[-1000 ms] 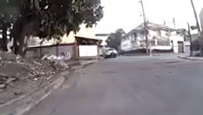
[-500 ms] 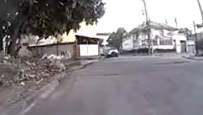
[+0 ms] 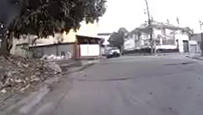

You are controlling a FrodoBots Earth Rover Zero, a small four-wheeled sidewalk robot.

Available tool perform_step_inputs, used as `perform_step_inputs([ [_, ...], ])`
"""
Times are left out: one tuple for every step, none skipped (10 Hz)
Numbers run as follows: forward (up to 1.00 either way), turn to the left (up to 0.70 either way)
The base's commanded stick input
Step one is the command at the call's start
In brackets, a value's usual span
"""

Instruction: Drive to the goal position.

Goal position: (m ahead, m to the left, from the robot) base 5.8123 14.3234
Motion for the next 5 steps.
perform_step_inputs([
  [1.0, -0.4],
  [1.0, -0.19],
  [1.0, 0.0],
  [1.0, 0.0],
  [1.0, 0.0],
])
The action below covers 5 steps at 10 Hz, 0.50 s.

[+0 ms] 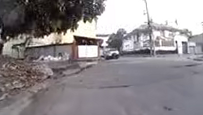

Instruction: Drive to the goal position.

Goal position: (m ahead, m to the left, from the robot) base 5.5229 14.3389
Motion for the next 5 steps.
perform_step_inputs([
  [1.0, 0.0],
  [1.0, 0.0],
  [1.0, 0.0],
  [1.0, 0.0],
  [1.0, 0.0],
])
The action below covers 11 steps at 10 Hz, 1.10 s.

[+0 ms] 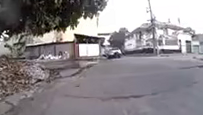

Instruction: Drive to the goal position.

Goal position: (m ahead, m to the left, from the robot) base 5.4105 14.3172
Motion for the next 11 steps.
perform_step_inputs([
  [1.0, 0.0],
  [1.0, 0.0],
  [1.0, 0.0],
  [1.0, 0.0],
  [1.0, 0.0],
  [1.0, 0.0],
  [1.0, 0.0],
  [1.0, -0.12],
  [1.0, -0.4],
  [1.0, -0.39],
  [1.0, -0.26],
])
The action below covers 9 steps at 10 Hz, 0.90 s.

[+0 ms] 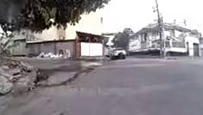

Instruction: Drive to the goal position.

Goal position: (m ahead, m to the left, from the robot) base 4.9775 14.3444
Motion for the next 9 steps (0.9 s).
perform_step_inputs([
  [1.0, 0.0],
  [1.0, 0.0],
  [1.0, 0.0],
  [1.0, 0.0],
  [1.0, 0.0],
  [1.0, 0.0],
  [1.0, 0.0],
  [1.0, 0.0],
  [1.0, 0.0],
])
